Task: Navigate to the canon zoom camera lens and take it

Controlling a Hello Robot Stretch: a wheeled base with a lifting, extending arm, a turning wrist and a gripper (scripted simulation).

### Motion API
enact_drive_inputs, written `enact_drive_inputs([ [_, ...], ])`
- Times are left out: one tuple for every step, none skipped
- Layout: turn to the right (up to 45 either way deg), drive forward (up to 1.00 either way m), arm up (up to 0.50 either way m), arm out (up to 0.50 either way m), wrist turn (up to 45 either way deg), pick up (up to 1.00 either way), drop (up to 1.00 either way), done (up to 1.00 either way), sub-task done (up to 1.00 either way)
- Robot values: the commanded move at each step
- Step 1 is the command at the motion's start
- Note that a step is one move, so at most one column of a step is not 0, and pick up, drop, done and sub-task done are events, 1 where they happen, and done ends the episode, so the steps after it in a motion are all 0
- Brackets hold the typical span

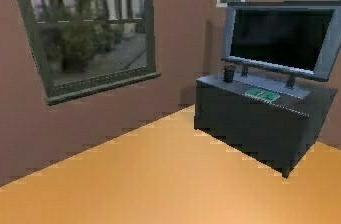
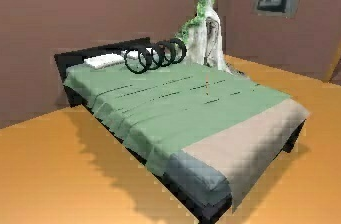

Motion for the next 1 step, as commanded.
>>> enact_drive_inputs([
  [30.0, 0.0, 0.0, 0.0, 0.0, 0.0, 0.0, 0.0, 0.0],
])
